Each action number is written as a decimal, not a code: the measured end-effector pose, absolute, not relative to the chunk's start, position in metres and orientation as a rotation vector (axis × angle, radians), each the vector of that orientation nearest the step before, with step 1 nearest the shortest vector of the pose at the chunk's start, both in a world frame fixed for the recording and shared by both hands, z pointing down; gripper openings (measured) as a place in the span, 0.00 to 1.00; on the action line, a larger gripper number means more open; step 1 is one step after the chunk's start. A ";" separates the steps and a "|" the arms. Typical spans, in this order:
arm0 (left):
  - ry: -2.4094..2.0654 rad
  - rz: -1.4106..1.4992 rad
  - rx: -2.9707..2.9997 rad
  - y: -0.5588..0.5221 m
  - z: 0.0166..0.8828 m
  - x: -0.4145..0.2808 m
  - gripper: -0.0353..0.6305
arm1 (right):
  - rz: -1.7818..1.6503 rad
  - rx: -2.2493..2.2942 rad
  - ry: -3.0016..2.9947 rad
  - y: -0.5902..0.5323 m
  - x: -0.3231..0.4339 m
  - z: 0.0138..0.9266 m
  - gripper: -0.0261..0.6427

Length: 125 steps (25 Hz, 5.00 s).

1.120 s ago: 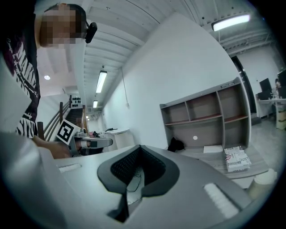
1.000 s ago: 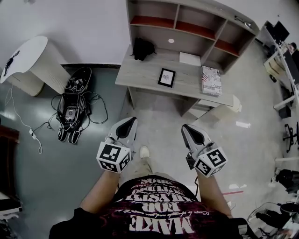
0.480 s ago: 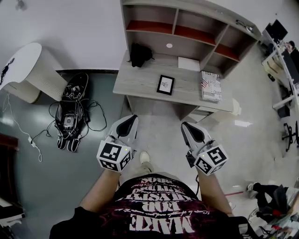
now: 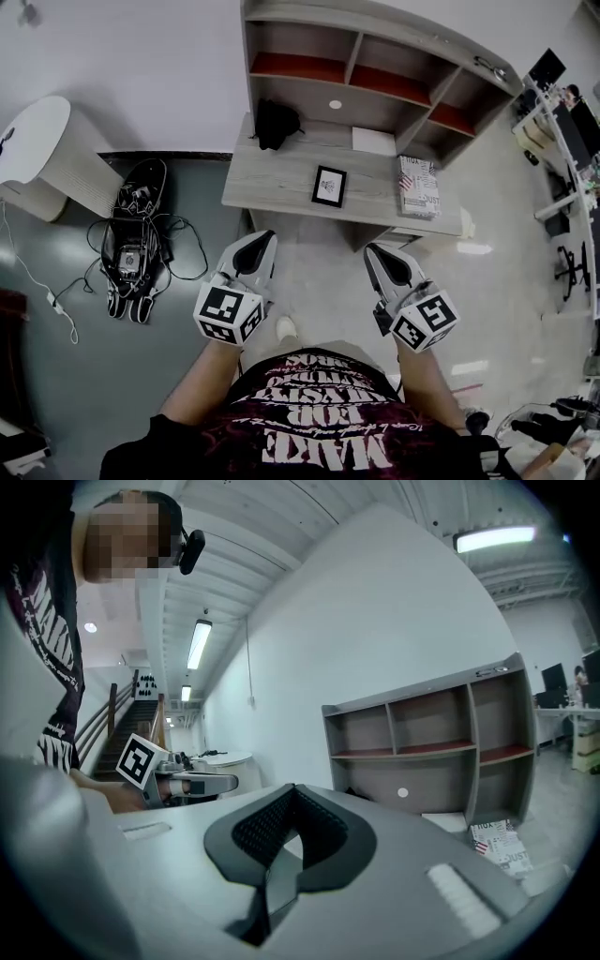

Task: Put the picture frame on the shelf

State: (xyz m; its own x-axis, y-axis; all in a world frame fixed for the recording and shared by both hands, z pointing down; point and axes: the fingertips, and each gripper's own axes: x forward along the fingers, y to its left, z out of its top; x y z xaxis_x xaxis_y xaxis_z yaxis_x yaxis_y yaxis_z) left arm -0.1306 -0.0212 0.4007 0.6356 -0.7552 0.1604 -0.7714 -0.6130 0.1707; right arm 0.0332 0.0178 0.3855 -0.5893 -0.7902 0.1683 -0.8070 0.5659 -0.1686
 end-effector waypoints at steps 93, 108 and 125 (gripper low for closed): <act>-1.377 0.292 2.489 -0.240 0.436 -0.012 0.06 | 0.517 1.384 -2.730 -0.220 0.209 0.432 0.08; -1.239 0.417 2.312 -0.271 0.542 -0.029 0.06 | 0.750 1.372 -2.514 -0.251 0.214 0.548 0.08; -0.924 0.679 2.134 -0.293 0.702 -0.014 0.06 | 1.127 1.166 -2.231 -0.261 0.189 0.711 0.08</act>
